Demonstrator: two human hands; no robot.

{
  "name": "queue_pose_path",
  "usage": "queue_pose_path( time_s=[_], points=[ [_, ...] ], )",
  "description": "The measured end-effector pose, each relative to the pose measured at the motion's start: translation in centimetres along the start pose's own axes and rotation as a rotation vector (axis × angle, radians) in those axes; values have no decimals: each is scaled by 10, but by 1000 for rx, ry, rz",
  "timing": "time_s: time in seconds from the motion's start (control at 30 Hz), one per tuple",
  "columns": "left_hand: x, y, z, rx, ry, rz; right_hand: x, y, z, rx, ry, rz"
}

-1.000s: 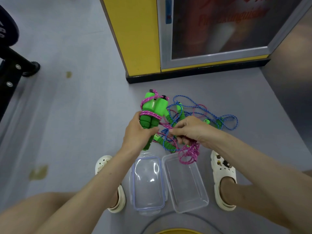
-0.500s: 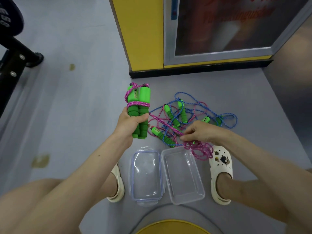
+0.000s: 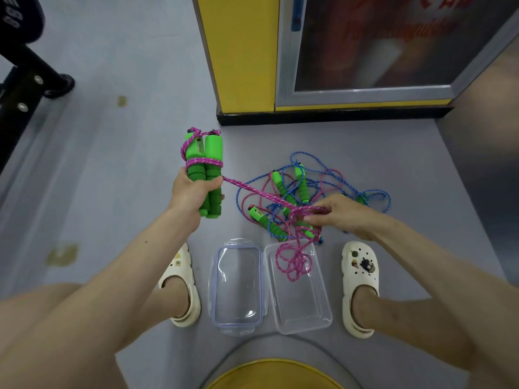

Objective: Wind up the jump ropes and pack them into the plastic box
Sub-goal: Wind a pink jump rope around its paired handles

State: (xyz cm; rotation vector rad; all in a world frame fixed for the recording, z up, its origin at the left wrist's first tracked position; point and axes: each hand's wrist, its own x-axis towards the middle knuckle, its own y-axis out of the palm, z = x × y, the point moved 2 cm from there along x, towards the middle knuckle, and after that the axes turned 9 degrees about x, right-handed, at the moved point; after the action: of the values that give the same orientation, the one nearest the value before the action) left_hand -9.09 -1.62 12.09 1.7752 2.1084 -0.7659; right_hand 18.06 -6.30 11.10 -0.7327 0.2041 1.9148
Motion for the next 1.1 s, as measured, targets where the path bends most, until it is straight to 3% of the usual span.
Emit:
queue_pose_path(
  time_s=[0.13,0.27,0.37,0.5,0.57,0.77,1.1],
  points=[
    [1,-2,3,-19,-51,-35,3,-5,-2,354,-61,-159],
    [3,-4,4,-14,-53,-53,6,-9,0,521,-60,-259],
    [4,-6,3,-7,-47,-56,2,-9,4,646,3,-110],
    [4,-9,1,-9,-32,-86,-5,-2,3,623,212,134],
    [6,-14,0,-21,-28,-128,-6,-3,1,591,180,157],
    [10,-26,0,-26,-23,-189,-6,-14,-1,332,154,-42],
    [15,-34,5,-19,-22,-257,1,-30,-9,309,121,-482]
  ],
)
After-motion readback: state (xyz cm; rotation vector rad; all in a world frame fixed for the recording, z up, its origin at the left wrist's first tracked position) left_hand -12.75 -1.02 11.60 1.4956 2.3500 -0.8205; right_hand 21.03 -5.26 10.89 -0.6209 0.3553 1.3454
